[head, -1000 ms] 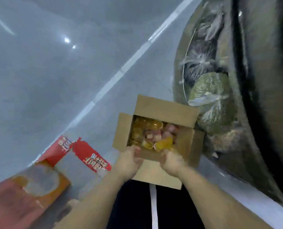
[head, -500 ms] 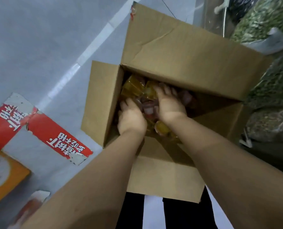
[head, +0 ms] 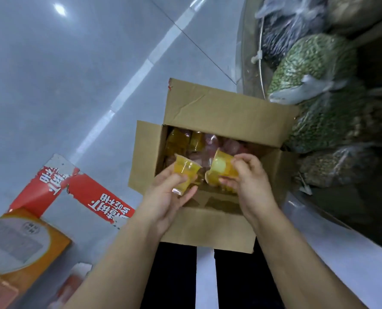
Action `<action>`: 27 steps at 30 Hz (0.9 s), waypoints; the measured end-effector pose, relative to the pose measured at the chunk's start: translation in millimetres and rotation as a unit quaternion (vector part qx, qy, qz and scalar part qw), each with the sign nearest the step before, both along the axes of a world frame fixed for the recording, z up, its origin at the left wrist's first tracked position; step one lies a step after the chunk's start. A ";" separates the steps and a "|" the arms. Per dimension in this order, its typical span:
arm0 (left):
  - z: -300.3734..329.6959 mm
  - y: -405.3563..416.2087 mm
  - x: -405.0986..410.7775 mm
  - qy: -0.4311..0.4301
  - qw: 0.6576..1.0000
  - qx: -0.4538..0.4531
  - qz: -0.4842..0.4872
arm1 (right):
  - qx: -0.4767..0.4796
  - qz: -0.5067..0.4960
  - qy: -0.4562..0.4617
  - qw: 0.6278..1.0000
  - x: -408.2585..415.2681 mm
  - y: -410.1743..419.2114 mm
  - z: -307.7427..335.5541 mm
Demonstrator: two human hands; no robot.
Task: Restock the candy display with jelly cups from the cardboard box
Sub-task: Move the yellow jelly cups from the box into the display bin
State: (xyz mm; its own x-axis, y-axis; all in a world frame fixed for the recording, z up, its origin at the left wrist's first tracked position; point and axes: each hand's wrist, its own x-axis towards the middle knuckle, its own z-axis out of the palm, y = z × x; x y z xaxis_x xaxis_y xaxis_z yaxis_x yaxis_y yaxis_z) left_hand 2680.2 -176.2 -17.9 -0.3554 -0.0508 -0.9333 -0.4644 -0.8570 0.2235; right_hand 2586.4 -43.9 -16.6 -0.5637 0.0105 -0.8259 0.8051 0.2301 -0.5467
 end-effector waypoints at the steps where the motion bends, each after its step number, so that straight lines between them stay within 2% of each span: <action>1: 22.4 -2.9 -2.0 0.028 1.000 -0.005 0.008 | -0.040 -0.066 -0.045 0.996 2.7 -2.5 22.2; 3: 73.1 -8.5 -11.4 0.095 0.994 -0.052 -0.027 | -0.129 -0.157 -0.112 0.973 4.0 -6.2 71.3; 6: 162.3 -17.1 -35.6 0.177 0.971 -0.129 -0.097 | -0.284 -0.225 -0.140 0.922 -3.8 -11.5 165.3; 9: 263.5 -26.8 -62.0 0.249 0.939 -0.191 -0.144 | -0.399 -0.193 -0.092 0.892 -14.0 -9.4 272.9; 12: 360.8 -32.4 -83.0 0.344 0.877 -0.260 -0.212 | -0.458 -0.074 0.003 0.886 -21.3 6.1 375.7; 14: 419.0 -26.8 -95.8 0.393 0.831 -0.308 -0.247 | -0.446 -0.012 0.073 0.892 -24.8 24.1 432.6; 17: 489.7 2.5 -112.0 0.463 0.759 -0.342 -0.302 | -0.414 0.022 0.164 0.895 -27.6 57.3 501.9; 21: 551.2 57.6 -136.5 0.538 0.678 -0.355 -0.354 | -0.286 0.052 0.308 0.906 -31.0 103.4 567.8; 23: 570.7 85.7 -149.2 0.567 0.652 -0.338 -0.373 | -0.231 0.044 0.368 0.900 -33.6 129.2 590.6; 27: 592.0 132.8 -173.9 0.597 0.631 -0.323 -0.376 | -0.139 0.019 0.448 0.883 -47.4 178.6 617.7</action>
